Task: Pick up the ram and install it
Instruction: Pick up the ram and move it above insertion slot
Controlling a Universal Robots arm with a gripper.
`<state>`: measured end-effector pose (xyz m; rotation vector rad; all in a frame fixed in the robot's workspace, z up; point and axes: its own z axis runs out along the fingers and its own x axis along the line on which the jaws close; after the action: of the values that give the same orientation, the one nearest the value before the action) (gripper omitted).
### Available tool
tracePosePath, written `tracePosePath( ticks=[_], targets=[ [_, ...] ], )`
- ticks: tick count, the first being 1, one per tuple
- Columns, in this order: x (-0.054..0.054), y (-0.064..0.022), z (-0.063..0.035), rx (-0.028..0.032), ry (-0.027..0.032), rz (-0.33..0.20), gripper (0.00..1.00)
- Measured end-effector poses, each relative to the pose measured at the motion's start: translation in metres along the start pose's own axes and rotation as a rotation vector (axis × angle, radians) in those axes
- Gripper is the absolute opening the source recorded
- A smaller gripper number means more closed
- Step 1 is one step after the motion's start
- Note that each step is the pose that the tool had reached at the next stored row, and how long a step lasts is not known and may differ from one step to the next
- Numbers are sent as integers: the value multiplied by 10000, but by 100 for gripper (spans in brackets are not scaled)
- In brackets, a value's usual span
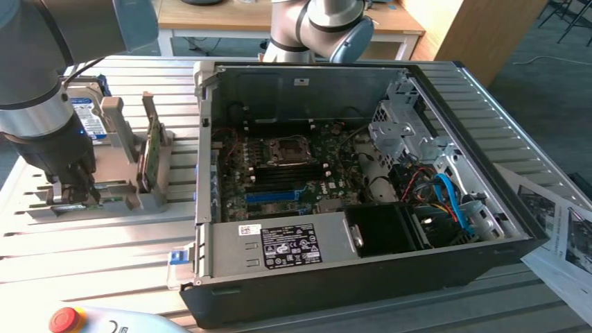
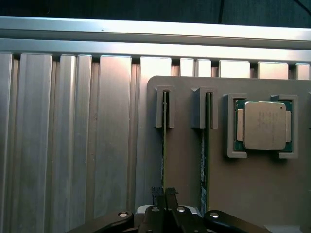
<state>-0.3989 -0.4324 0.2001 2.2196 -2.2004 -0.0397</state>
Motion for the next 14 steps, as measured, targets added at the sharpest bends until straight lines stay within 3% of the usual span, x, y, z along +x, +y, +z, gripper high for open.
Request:
tracePosePath(
  ticks=[7, 14],
  targets=[
    [0, 1, -27, 0, 0, 0, 12],
    [-1, 4, -142, -1, 0, 1, 12]
  ],
)
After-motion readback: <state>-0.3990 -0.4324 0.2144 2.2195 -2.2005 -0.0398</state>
